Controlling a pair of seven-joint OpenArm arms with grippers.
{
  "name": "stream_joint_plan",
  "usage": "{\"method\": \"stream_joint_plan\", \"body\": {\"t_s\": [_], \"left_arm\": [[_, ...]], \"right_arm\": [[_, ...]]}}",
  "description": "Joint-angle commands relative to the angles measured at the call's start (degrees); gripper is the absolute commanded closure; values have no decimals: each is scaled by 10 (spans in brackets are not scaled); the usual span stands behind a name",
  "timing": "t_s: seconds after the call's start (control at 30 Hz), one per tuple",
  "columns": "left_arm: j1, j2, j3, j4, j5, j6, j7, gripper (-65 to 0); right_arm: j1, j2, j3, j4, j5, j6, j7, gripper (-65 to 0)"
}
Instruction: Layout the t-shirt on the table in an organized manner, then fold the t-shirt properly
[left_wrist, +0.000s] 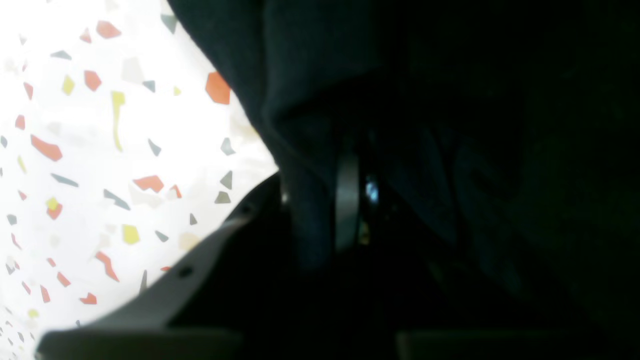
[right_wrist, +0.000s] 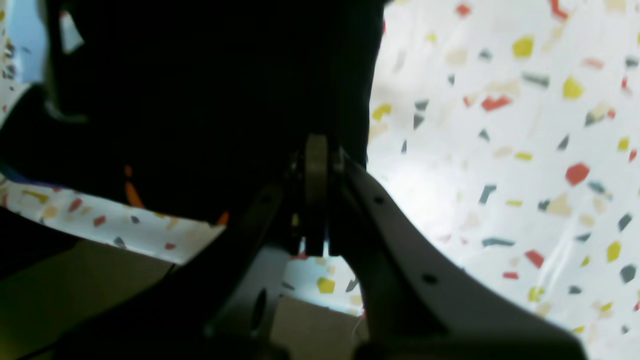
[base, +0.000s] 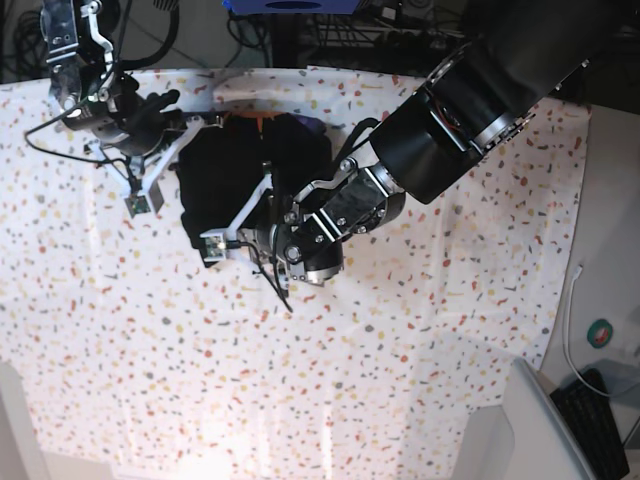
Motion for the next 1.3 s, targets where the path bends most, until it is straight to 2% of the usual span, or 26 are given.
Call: {"method": "stream_joint_plan", "body": {"t_s": [0.0,0.13,0.17,0.33,0.4,0.47,0.5,0.57,0.63,0.7,0.8,0.87,0.97,1.1,1.17,1.27], "left_arm": [[-13,11,-2,21,4,0,-3,0],[-13,10,-2,64,6,0,-1,0],[-14,7,-2,76,6,0,6,-63],[-26,2,-1,117,2,0,67,-481],[-28,2,-2,126,2,0,75,-574],[-27,-4,-13,149,1,0,79,-632],[-21,-12,-36,173,1,0,86,-629],[13,-17,-98,248,-9,0,119,-581],[61,-20,-168,336,-28,0,153,-479],[128,-33,-225,408,-39,0,166,-311],[221,-40,-283,460,-24,3,137,-3],[269,-42,-326,464,-8,4,103,0],[345,-42,-426,464,11,4,46,0],[416,-54,-551,457,9,4,-1,0],[438,-60,-594,448,-2,3,-15,0],[459,-81,-663,425,-47,3,-22,0]], "right_arm": [[0,-1,1,8,5,1,10,0],[-1,-1,3,8,5,1,8,0],[-1,-1,3,8,5,1,8,0],[-2,-1,4,7,5,1,7,0],[-2,0,4,7,5,1,7,0],[-2,0,3,10,5,1,7,0],[-3,0,3,12,5,1,7,0],[-13,0,4,14,5,1,7,0],[-22,1,4,28,5,1,10,0],[-33,2,4,44,5,1,11,0],[-37,3,4,50,5,1,12,0],[-32,4,4,47,4,1,12,0],[-1,30,1,48,4,1,12,0],[83,37,4,28,4,1,6,0],[131,41,-1,5,4,3,-15,0],[215,36,-26,-40,5,5,-79,0]]}}
